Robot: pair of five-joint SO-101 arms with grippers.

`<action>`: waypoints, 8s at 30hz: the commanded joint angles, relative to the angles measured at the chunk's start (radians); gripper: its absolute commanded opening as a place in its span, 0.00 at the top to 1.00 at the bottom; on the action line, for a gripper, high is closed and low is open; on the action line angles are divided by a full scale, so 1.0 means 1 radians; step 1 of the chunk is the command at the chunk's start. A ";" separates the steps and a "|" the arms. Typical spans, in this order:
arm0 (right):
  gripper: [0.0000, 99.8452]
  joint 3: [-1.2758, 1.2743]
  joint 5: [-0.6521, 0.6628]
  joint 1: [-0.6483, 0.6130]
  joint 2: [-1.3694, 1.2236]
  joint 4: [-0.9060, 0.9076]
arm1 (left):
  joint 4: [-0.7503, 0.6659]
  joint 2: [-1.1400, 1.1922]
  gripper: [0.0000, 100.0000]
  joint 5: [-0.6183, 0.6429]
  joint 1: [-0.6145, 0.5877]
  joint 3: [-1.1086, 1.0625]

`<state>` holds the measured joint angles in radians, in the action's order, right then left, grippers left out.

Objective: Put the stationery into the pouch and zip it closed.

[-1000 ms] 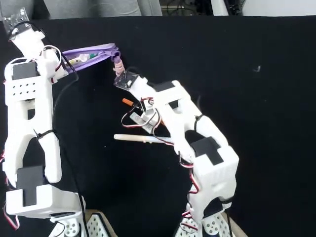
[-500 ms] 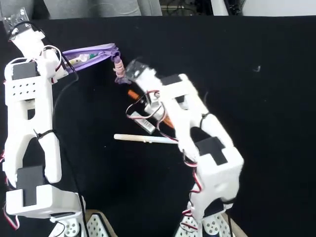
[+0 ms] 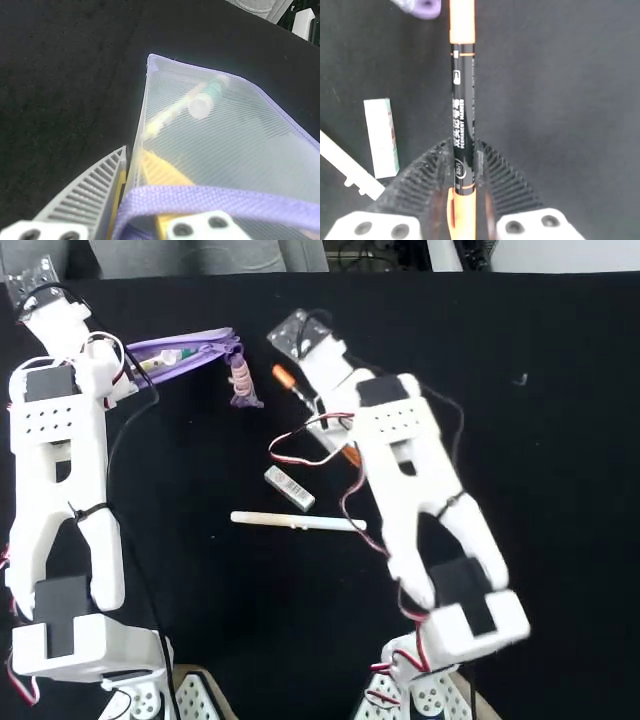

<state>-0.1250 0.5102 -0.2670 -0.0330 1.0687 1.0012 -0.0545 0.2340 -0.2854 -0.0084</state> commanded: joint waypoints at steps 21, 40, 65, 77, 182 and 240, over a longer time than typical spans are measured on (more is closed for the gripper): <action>0.99 0.042 -0.089 -0.091 0.203 -0.600 | 0.075 -0.018 0.97 0.014 0.128 0.025; 0.99 -0.163 -0.311 -0.103 0.638 -0.655 | 0.196 -0.020 0.97 0.014 0.216 0.079; 0.99 -0.645 -0.324 -0.333 0.381 -1.651 | 0.189 -0.012 0.97 0.014 0.203 0.076; 0.99 -0.647 -0.322 -0.270 0.140 -1.924 | 0.189 -0.014 0.97 0.014 0.182 0.074; 0.85 -0.785 -0.098 -0.206 1.101 -0.640 | 0.730 0.166 0.97 -0.008 0.166 0.992; 0.85 -0.711 -0.011 -0.365 0.788 -0.258 | 0.649 0.341 0.97 0.029 -0.291 0.981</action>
<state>-0.8769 0.4549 -0.5969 0.8938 0.8078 1.6794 0.2570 0.2570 -0.5616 0.9045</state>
